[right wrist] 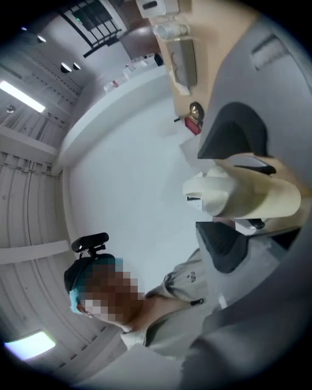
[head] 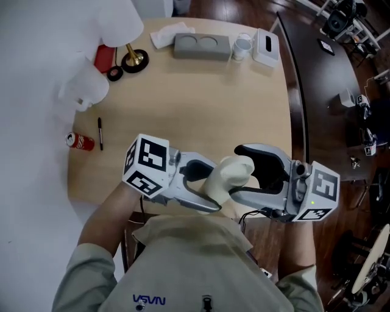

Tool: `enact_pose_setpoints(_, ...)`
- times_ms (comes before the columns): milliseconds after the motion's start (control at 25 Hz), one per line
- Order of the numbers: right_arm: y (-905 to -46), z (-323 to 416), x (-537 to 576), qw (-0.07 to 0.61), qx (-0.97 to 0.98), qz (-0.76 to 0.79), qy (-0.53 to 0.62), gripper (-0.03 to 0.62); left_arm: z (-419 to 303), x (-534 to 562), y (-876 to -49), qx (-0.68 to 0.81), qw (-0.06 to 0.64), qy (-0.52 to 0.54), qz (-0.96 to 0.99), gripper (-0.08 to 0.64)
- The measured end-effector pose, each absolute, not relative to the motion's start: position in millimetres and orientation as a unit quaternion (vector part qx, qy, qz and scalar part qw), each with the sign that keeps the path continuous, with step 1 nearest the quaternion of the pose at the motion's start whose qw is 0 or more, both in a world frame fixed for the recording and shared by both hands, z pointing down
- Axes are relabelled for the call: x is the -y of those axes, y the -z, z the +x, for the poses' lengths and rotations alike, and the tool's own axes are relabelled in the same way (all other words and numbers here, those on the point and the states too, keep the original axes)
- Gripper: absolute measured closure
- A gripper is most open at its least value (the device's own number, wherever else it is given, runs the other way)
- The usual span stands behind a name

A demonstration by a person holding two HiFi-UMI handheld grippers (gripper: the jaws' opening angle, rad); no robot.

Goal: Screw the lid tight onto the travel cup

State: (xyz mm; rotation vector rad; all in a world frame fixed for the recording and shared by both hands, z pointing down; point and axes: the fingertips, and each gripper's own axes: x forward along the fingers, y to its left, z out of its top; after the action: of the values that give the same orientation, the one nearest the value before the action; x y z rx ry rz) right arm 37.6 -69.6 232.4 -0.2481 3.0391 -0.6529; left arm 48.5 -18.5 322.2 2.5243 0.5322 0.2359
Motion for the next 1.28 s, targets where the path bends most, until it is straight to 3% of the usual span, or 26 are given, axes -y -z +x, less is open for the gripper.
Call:
enact_pose_setpoints(320, -232.6, 24.5, 57.7, 0.003, -0.975, -0.022, 0.219, 0.279, 48.6, 3.2, -321.4, -0.245, 0.276, -0.098, 0.924, 0.25)
enact_pose_setpoints(640, -247.9, 25.5, 68.3, -0.031, -0.979, -0.055, 0.193, 0.301, 48.3, 15.9, -336.8, -0.196, 0.256, -0.129, 0.938, 0.25)
enact_pose_setpoints(880, -265.3, 26.9, 94.5, -0.072, -0.967, -0.168, 0.177, 0.302, 53.1, 49.0, -358.7, -0.067, 0.198, -0.171, 0.963, 0.25)
enact_pose_setpoints(1080, -280.7, 34.8, 123.5, -0.078, -0.93, -0.315, 0.174, 0.304, 53.4, 88.8, -376.0, 0.136, 0.134, -0.216, 0.958, 0.249)
enact_pose_setpoints(1280, -290.8, 33.1, 129.1, -0.059, -0.91, -0.364, 0.188, 0.316, 48.3, 97.6, -386.3, 0.235, 0.174, -0.198, 0.936, 0.25)
